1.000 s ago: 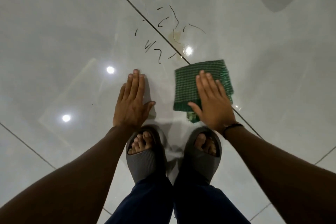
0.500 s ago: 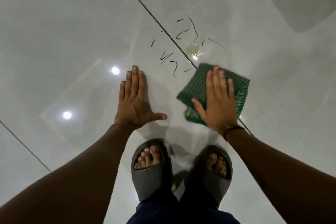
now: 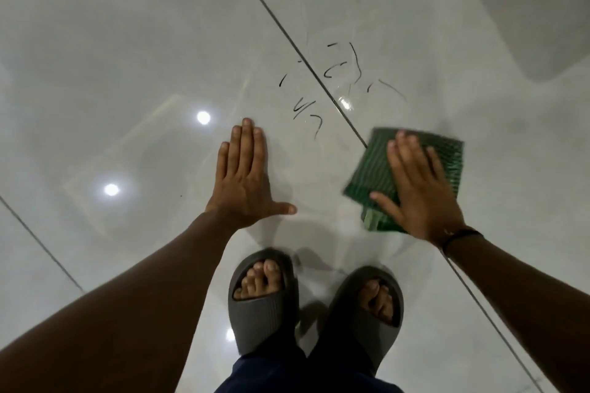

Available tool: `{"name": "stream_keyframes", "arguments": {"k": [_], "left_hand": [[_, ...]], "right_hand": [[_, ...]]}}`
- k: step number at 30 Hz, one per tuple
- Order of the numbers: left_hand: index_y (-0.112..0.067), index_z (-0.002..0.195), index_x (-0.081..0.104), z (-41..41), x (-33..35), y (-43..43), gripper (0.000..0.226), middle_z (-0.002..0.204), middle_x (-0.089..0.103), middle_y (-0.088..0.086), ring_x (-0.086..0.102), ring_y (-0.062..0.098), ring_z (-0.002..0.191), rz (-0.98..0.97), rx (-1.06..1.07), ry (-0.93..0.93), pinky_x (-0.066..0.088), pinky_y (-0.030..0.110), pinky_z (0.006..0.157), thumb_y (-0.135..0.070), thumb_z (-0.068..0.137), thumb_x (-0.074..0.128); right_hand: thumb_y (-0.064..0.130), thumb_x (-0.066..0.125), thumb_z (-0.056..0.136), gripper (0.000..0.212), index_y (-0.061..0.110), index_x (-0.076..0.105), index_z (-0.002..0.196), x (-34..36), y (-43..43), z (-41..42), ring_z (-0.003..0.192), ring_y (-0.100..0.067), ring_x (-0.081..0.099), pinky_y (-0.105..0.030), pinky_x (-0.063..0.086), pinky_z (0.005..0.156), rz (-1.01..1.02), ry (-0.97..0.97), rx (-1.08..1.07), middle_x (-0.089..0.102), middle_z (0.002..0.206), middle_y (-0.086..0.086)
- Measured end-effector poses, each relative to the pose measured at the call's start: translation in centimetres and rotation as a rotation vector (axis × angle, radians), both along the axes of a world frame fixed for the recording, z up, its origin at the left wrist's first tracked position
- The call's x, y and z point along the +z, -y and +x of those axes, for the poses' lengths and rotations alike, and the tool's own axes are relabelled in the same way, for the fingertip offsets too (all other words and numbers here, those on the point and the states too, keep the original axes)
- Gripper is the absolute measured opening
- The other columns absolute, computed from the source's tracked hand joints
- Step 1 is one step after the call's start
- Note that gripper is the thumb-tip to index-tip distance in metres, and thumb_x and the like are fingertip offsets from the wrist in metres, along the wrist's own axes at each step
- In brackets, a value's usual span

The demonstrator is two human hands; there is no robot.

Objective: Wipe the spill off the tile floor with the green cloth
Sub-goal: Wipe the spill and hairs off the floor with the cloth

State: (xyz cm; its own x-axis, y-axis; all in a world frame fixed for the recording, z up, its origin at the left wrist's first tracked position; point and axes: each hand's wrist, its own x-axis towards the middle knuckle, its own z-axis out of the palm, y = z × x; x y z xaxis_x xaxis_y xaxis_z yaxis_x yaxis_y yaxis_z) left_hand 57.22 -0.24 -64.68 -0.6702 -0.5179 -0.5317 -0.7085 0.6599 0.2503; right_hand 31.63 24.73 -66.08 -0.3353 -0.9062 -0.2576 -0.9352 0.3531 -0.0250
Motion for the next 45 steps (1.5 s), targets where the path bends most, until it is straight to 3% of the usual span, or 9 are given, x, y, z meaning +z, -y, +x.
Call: {"name": "stream_keyframes", "arguments": {"k": [5, 11, 14, 18, 25, 32, 36, 40, 45], "left_hand": [[-0.007, 0.169, -0.019, 0.1, 0.4, -0.3, 0.173, 0.178, -0.027, 0.015, -0.023, 0.034, 0.166, -0.012, -0.023, -0.007, -0.015, 0.049, 0.134, -0.106, 0.051, 0.059], [-0.007, 0.169, -0.018, -1.7, 0.8, 1.5, 0.184, 0.177, -0.027, 0.018, -0.024, 0.036, 0.166, 0.001, -0.059, -0.004, -0.01, 0.057, 0.134, -0.114, 0.036, 0.053], [-0.01, 0.169, -0.022, -2.1, 0.3, 2.0, 0.189, 0.177, -0.031, 0.016, -0.027, 0.035, 0.165, 0.018, -0.051, 0.013, -0.019, 0.052, 0.131, -0.114, 0.031, 0.053], [-0.007, 0.17, -0.017, -2.1, 0.2, 2.0, 0.188, 0.178, -0.026, 0.018, -0.022, 0.038, 0.166, 0.052, -0.055, 0.001, -0.023, 0.048, 0.13, -0.117, 0.032, 0.049], [-0.009, 0.166, -0.029, -2.2, 1.7, 3.4, 0.179, 0.169, -0.045, 0.017, -0.04, 0.036, 0.159, 0.163, -0.107, 0.053, -0.029, 0.053, 0.126, -0.108, 0.046, 0.061], [-0.009, 0.168, -0.022, -2.0, 1.5, 3.4, 0.179, 0.172, -0.04, 0.016, -0.038, 0.035, 0.161, 0.178, -0.083, 0.023, -0.028, 0.053, 0.127, -0.107, 0.045, 0.062], [-0.009, 0.169, -0.021, -1.9, 1.5, 3.4, 0.178, 0.173, -0.038, 0.017, -0.036, 0.035, 0.162, 0.164, -0.08, 0.02, -0.031, 0.05, 0.126, -0.107, 0.045, 0.061], [-0.009, 0.17, -0.018, -1.8, 1.3, 3.4, 0.176, 0.175, -0.034, 0.017, -0.033, 0.034, 0.163, 0.169, -0.075, 0.001, -0.022, 0.056, 0.13, -0.107, 0.046, 0.06], [-0.011, 0.169, -0.021, -1.7, 0.6, 3.1, 0.18, 0.176, -0.033, 0.015, -0.033, 0.033, 0.163, 0.118, -0.065, 0.013, -0.022, 0.052, 0.13, -0.104, 0.041, 0.064]], "right_hand": [[0.072, 0.02, 0.108, 0.095, 0.003, 0.014, 0.172, -0.4, 13.4, 1.0, 0.169, -0.041, 0.016, -0.062, 0.018, 0.136, -0.113, -0.051, -0.643, 0.014, 0.181, -0.023], [0.074, 0.024, 0.107, 0.095, 0.011, 0.004, 0.175, -0.3, 6.1, 6.6, 0.172, -0.034, 0.008, -0.06, 0.015, 0.138, -0.007, 0.071, -0.041, 0.004, 0.184, -0.016], [0.075, 0.024, 0.105, 0.097, 0.008, 0.009, 0.174, 0.5, 3.2, 3.2, 0.171, -0.037, 0.011, -0.061, 0.015, 0.138, 0.039, 0.059, -0.227, 0.008, 0.183, -0.018], [0.075, 0.017, 0.106, 0.098, 0.004, 0.013, 0.172, 0.1, 14.0, -1.4, 0.169, -0.043, 0.015, -0.065, 0.021, 0.135, -0.099, -0.023, -0.648, 0.014, 0.181, -0.024], [0.076, 0.026, 0.106, 0.096, 0.014, 0.002, 0.175, -0.5, 9.1, 2.9, 0.172, -0.034, 0.007, -0.061, 0.018, 0.137, 0.01, 0.074, 0.025, 0.004, 0.184, -0.015], [0.073, 0.021, 0.107, 0.095, 0.006, 0.011, 0.173, 0.7, 16.5, -4.0, 0.169, -0.043, 0.013, -0.064, 0.018, 0.136, -0.063, -0.006, -0.549, 0.011, 0.182, -0.023], [0.073, 0.024, 0.106, 0.095, 0.007, 0.011, 0.174, -0.2, 23.8, -0.4, 0.17, -0.041, 0.012, -0.062, 0.011, 0.138, -0.073, 0.039, -0.28, 0.01, 0.182, -0.02], [0.076, 0.023, 0.106, 0.095, 0.012, 0.003, 0.175, 0.2, 15.3, 2.0, 0.172, -0.035, 0.008, -0.06, 0.016, 0.138, 0.005, 0.076, 0.049, 0.005, 0.184, -0.015], [0.076, 0.018, 0.105, 0.097, 0.008, 0.008, 0.174, 1.3, 11.8, -2.4, 0.17, -0.04, 0.01, -0.063, 0.015, 0.137, 0.028, 0.038, -0.309, 0.008, 0.183, -0.02]]}}
